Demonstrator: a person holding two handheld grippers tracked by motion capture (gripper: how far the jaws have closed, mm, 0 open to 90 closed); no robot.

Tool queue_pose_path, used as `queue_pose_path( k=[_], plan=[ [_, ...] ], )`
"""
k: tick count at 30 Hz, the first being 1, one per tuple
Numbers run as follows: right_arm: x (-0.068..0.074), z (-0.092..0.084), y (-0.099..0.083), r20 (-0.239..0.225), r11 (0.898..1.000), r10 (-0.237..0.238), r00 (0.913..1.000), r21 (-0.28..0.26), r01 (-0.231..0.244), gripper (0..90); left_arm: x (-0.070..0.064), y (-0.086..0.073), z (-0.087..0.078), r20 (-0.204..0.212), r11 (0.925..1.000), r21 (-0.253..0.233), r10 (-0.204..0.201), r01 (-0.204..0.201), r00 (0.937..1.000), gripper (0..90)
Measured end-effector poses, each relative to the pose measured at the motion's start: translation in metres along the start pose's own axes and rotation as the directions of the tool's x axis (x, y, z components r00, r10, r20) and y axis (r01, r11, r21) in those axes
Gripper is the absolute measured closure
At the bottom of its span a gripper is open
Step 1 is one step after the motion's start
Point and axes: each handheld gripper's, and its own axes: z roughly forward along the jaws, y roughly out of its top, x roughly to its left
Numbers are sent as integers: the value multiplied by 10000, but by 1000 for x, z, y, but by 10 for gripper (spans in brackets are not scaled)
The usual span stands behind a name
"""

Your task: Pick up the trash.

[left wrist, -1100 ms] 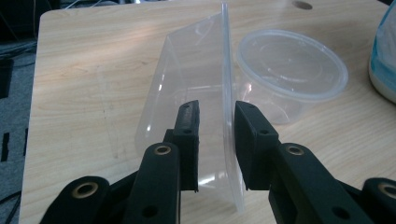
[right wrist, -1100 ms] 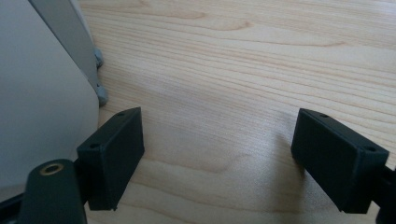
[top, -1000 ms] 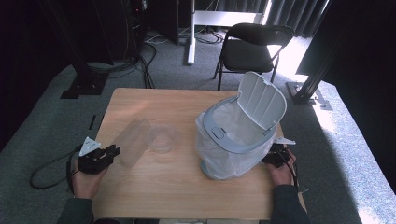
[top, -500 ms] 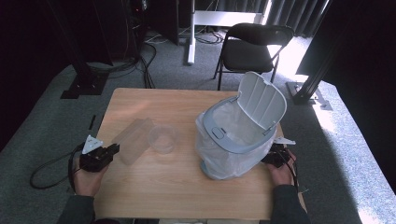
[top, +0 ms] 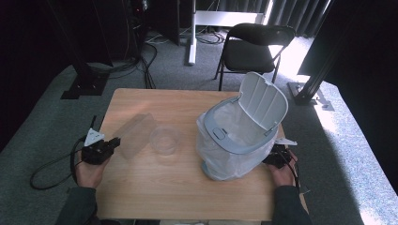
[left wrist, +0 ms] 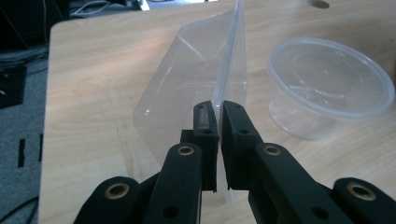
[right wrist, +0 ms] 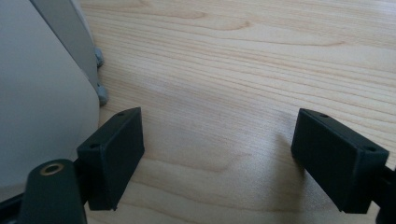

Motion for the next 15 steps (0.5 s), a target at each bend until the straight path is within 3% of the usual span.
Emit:
queue_pose_path(
  k=[15],
  plan=[
    [1, -1, -1, -25, 10000, 15, 10000, 14, -15, 161, 1, 21, 1, 223, 9990, -419, 174, -164, 9996, 860]
  ],
)
